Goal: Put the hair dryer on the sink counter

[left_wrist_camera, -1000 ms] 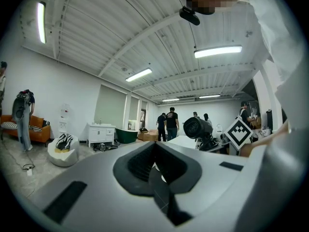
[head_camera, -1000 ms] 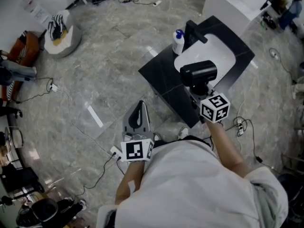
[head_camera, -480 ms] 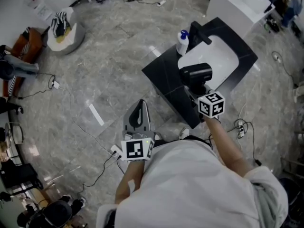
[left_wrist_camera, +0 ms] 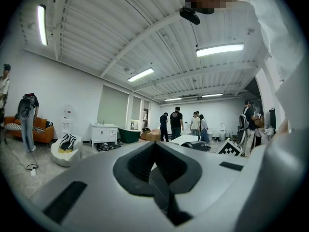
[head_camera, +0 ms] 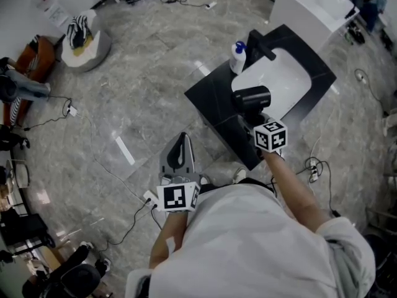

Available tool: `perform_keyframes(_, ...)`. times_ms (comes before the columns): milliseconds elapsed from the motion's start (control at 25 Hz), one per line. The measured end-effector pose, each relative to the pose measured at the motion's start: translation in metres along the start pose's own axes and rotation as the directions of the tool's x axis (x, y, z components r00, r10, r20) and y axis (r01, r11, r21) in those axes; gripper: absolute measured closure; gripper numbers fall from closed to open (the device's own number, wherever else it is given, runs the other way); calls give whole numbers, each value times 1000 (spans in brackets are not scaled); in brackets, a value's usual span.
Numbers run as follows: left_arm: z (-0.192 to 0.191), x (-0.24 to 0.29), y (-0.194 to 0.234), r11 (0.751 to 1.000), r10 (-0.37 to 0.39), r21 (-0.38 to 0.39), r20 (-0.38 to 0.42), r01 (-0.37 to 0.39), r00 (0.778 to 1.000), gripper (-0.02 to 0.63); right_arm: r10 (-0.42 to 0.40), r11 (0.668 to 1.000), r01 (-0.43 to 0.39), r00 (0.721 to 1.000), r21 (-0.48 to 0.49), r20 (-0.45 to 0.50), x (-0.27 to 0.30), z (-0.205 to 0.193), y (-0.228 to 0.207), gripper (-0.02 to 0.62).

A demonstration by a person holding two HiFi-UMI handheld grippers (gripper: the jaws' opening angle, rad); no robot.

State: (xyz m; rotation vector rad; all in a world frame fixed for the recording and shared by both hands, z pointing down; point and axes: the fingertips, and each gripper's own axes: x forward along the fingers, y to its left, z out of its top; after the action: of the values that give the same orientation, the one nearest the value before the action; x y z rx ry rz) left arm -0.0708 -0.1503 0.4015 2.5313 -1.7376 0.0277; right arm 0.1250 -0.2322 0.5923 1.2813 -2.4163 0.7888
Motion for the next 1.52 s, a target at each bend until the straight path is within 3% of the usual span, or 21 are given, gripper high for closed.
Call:
perform_keyframes(560, 0, -4, 0, 1000, 20, -6, -5, -20, 1000, 604, -8, 1000, 4, 994, -30, -113, 35, -28, -10, 440)
perform_keyframes(800, -4, -8, -5, 999, 31, -11, -4, -31, 1000, 604, 2, 1000, 0, 987, 12, -164, 44, -51, -16, 440)
perform_keyframes(1520, -6, -9, 1, 998, 58, -11, -18, -58, 998, 604, -32, 998, 43, 961, 35, -274, 62, -71, -31, 440)
